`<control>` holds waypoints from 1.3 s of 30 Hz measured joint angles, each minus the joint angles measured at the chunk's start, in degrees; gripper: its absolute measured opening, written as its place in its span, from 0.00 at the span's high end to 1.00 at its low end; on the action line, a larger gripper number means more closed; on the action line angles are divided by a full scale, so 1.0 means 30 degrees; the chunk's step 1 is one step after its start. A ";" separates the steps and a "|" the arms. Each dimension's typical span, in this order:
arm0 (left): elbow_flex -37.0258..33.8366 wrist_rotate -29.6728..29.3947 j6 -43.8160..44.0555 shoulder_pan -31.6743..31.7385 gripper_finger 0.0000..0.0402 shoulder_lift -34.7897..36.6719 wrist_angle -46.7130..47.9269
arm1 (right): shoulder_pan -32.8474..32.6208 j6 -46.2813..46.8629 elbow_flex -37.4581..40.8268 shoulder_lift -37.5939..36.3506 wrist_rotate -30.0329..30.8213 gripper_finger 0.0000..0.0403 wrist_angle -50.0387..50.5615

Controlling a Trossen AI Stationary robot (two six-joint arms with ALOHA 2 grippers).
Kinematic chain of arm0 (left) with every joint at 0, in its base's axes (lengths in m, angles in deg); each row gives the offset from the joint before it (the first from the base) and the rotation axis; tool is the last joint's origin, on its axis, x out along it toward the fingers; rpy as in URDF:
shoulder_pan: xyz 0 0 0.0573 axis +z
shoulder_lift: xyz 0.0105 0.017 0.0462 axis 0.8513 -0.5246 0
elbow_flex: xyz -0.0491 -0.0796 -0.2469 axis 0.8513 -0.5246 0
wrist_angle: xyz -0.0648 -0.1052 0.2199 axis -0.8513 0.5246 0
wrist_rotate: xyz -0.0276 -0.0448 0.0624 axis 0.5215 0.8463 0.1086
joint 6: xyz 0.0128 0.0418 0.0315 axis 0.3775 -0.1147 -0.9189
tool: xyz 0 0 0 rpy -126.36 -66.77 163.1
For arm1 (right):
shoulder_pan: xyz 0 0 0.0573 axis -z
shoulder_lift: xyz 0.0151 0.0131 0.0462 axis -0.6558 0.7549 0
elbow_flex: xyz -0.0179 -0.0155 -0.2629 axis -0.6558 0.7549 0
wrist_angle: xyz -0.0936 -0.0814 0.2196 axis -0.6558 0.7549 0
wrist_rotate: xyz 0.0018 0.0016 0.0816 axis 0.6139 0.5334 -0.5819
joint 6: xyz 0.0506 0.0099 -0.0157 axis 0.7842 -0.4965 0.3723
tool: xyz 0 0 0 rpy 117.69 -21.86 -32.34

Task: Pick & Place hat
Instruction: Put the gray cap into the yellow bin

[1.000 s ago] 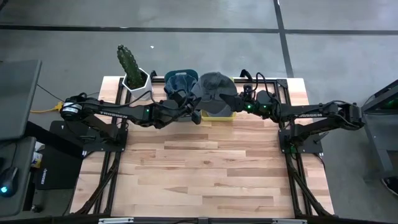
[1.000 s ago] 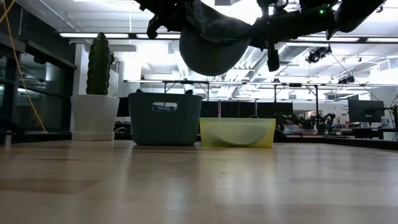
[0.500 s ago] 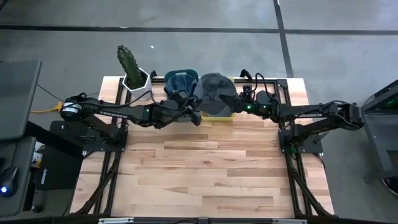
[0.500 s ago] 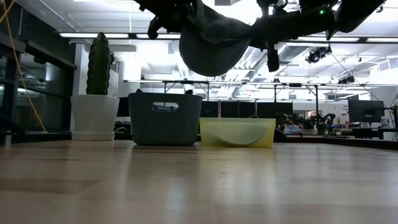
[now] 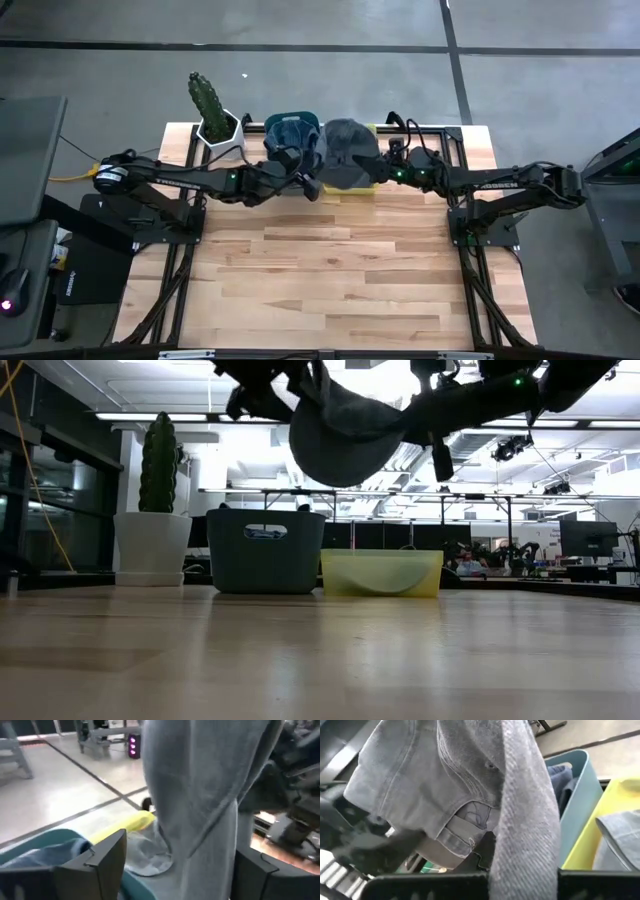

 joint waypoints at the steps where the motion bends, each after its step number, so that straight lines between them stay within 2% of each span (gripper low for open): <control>1: 0.0029 -0.0277 -0.0001 0.0000 0.34 0.0104 0.0266 | 0.0000 0.0009 0.0000 -0.0008 -0.0010 0.99 0.0152; 9: -0.0028 -0.1278 0.0081 -0.0007 0.33 0.1674 0.3172 | 0.0537 0.0235 -0.0022 -0.0049 -0.0742 0.99 0.1720; 13: -0.0047 -0.1331 0.0657 0.0000 0.33 0.2303 0.4807 | 0.1288 0.0344 -0.0022 -0.0392 -0.1904 0.99 0.2963; 18: -0.0021 -0.1258 0.2811 -0.0007 0.33 0.3382 0.7541 | 0.2371 0.0321 -0.0022 -0.1000 -0.3853 0.99 0.4462; 28: -0.0046 0.1251 0.4291 -0.0007 0.33 0.3992 0.9849 | 0.4878 0.0184 -0.0022 -0.1158 -0.8263 0.99 0.5874; 31: 0.0001 0.1282 0.4667 -0.0007 0.33 0.4214 0.9798 | 0.5612 0.0120 -0.0111 -0.1158 -0.9349 0.99 0.6135; 39: -0.0165 0.1697 0.4970 -0.0007 0.33 0.5203 1.0524 | 0.7231 -0.2522 -0.2920 -0.1151 -1.0823 0.99 1.0050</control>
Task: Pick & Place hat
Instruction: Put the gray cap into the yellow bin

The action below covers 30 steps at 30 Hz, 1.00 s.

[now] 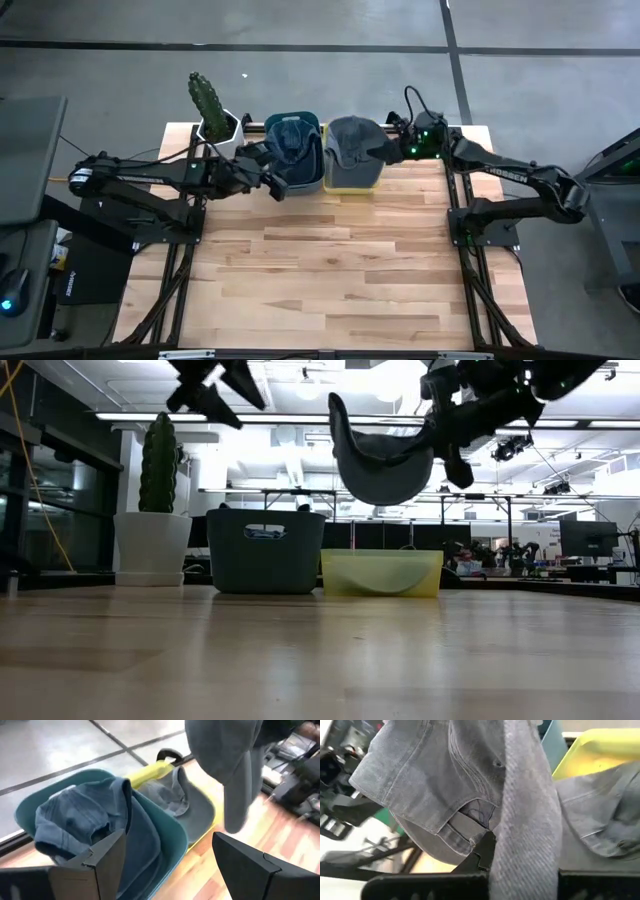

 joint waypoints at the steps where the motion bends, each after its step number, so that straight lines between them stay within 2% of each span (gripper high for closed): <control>1: -0.0107 0.0040 0.0094 0.0000 0.33 0.0227 -0.0041 | 0.0139 -0.0541 -0.0468 0.0000 -0.0009 0.99 0.0784; 5: -0.1865 0.0050 0.1224 0.0000 0.33 0.1291 -0.0694 | 0.0895 -0.2645 -0.2071 0.0014 -0.0090 0.99 0.4011; 8: -0.3911 0.0439 0.2118 -0.0005 0.33 0.2225 -0.3368 | 0.1612 -0.3598 -0.2655 0.0044 -0.0220 0.99 0.5676; 13: -0.7334 0.0902 0.2491 -0.0830 0.33 0.4232 -0.8433 | 0.3239 -0.3865 -0.2726 0.0212 -0.1822 0.99 0.6320; 18: -0.8727 0.1538 0.1148 -0.1886 0.33 0.5224 -1.2561 | 0.4506 -0.3771 -0.2726 0.1120 -0.3430 0.99 0.6110; 22: -0.8854 0.3327 -0.0323 -0.2562 0.33 0.5341 -1.3696 | 0.4921 -0.3632 -0.2726 0.2553 -0.4589 0.99 0.5590; 27: -0.8927 0.3151 -0.0452 -0.2761 0.33 0.5689 -1.2681 | 0.4958 -0.2735 -0.2726 0.4285 -0.5348 0.99 0.3725; 30: -0.9616 0.2625 -0.0251 -0.2754 0.33 0.6603 -1.3276 | 0.4968 -0.2192 -0.2726 0.4802 -0.5392 0.99 0.2843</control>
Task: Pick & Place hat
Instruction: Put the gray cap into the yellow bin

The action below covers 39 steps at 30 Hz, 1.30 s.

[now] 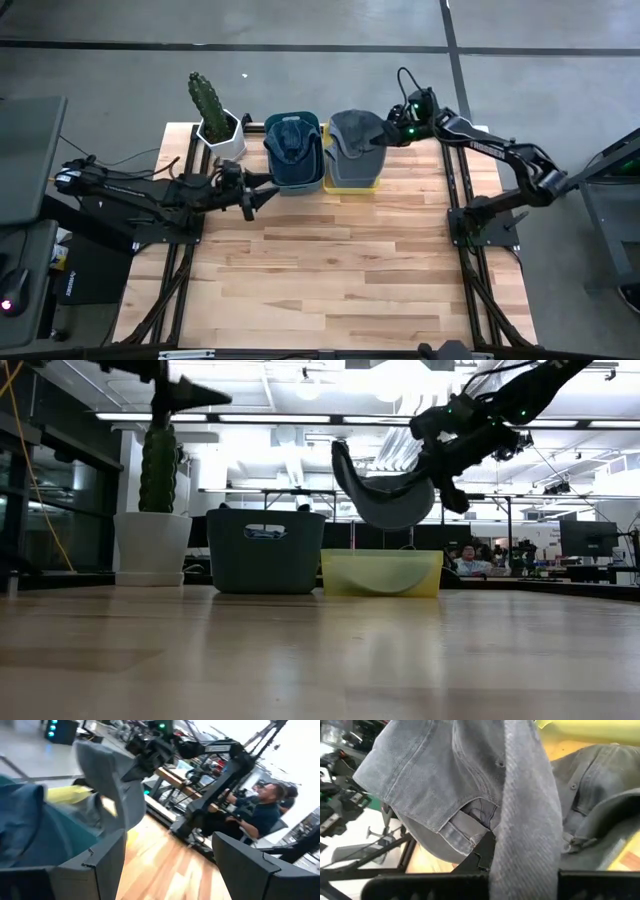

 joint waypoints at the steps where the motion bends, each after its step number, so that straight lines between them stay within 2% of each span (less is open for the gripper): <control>1: -0.0405 -0.0210 0.0163 0.0000 0.33 0.0462 0.0076 | 0.0044 0.0062 0.0000 0.0149 -0.0041 0.99 -0.0188; 3: -0.1209 -0.0521 0.0618 -0.0007 0.33 0.1320 0.0063 | 0.0163 0.0118 0.0000 0.0397 -0.0061 0.99 -0.0087; 8: -0.3418 -0.0568 0.0867 -0.0007 0.33 0.3237 -0.2631 | 0.0318 0.0546 -0.0123 0.0890 0.0087 0.99 -0.0009; 15: -0.5478 -0.0671 0.0566 -0.0007 0.33 0.4642 -0.5343 | 0.0253 -0.0831 -0.2548 0.2632 0.1593 0.99 0.2841; 21: -0.5671 -0.0652 0.0868 -0.0001 0.33 0.4791 -0.5320 | -0.0132 -0.0891 -0.4203 0.4611 0.2117 0.99 0.4126; 27: -0.5671 -0.0644 0.0875 0.0000 0.33 0.4792 -0.5306 | -0.0126 -0.0090 -0.4648 0.6018 0.2144 0.99 0.4204; 39: -0.5664 -0.0615 0.0882 0.0000 0.33 0.4784 -0.5139 | -0.0209 -0.0690 -0.4648 0.6505 0.3097 0.97 0.5205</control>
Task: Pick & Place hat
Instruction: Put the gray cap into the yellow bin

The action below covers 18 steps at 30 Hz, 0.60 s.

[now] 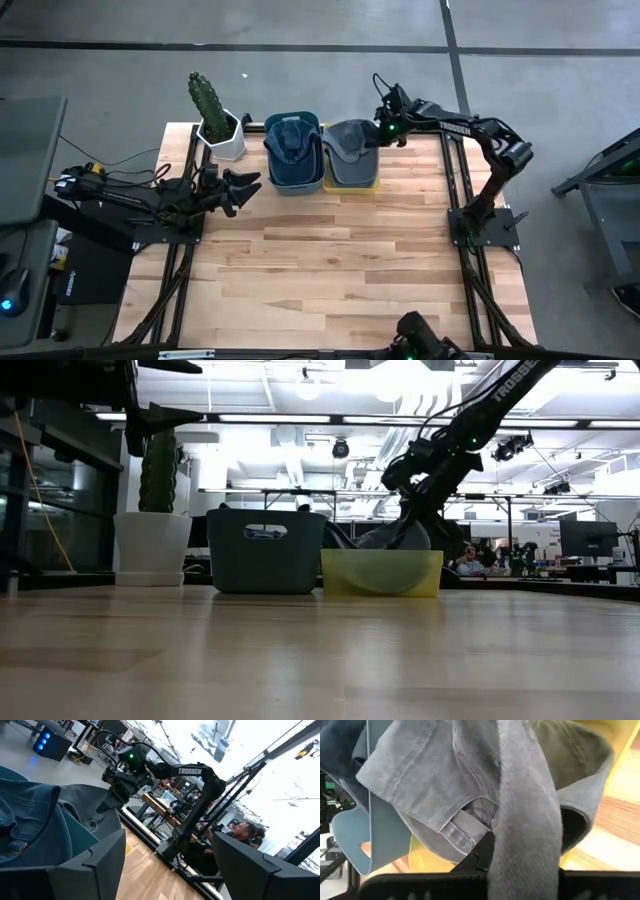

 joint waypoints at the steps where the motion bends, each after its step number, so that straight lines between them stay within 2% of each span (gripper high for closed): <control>1: 0.0000 0.0007 0.0000 0.0000 0.33 0.0000 0.0000 | -0.0047 -0.0098 0.0000 0.0000 0.0006 0.97 0.0043; 5: 0.0000 0.0007 0.0000 0.0000 0.33 0.0000 0.0000 | -0.0418 -0.0101 0.0000 0.0000 0.0146 0.94 0.0056; 8: 0.0000 0.0007 0.0007 0.0000 0.33 0.0000 0.0000 | -0.0715 -0.0072 0.0000 -0.0007 0.0803 0.88 0.0212; 18: 0.0007 0.0109 0.0218 0.0000 0.33 0.0000 0.0000 | -0.1037 0.0241 0.0000 -0.0015 0.1746 0.57 0.0497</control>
